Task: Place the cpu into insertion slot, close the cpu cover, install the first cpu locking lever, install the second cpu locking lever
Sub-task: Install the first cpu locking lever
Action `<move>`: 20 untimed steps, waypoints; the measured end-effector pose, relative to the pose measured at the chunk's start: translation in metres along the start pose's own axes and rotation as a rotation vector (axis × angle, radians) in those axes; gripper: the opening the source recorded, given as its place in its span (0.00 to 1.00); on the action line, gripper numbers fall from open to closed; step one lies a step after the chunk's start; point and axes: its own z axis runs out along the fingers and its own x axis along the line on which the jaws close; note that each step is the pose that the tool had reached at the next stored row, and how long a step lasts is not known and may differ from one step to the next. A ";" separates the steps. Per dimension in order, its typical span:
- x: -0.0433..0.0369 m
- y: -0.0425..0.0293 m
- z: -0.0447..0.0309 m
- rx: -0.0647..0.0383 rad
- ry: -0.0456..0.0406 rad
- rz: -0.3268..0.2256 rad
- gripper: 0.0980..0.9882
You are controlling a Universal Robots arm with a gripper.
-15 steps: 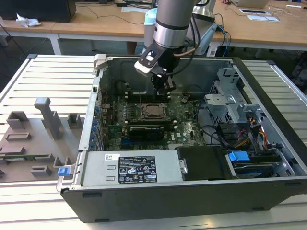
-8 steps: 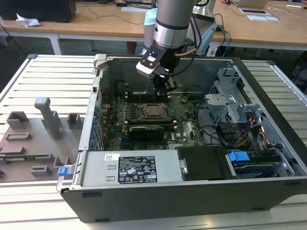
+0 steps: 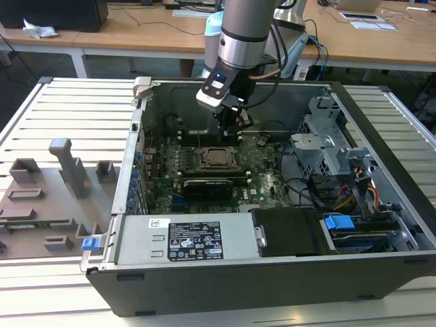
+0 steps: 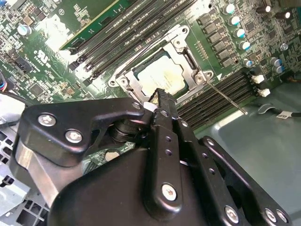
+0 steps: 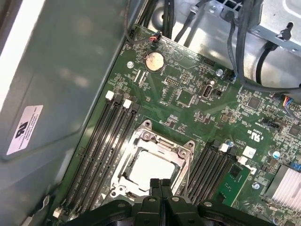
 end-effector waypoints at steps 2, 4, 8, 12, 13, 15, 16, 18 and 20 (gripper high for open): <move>0.0000 0.0000 0.0000 0.000 -0.0010 -0.015 0.01; 0.0000 0.0000 0.0000 0.000 -0.0025 -0.036 0.01; 0.0000 0.0000 0.0000 0.001 -0.0053 -0.076 0.01; 0.0000 0.0000 0.0000 0.001 -0.0079 -0.115 0.01; 0.0000 0.0000 0.0000 0.001 -0.0083 -0.122 0.01; 0.0000 0.0000 0.0000 0.001 -0.0098 -0.143 0.01; 0.0000 0.0000 0.0000 0.002 -0.0105 -0.154 0.01; 0.0000 0.0000 0.0000 0.002 -0.0126 -0.185 0.01; 0.0000 0.0000 0.0000 0.002 -0.0139 -0.203 0.01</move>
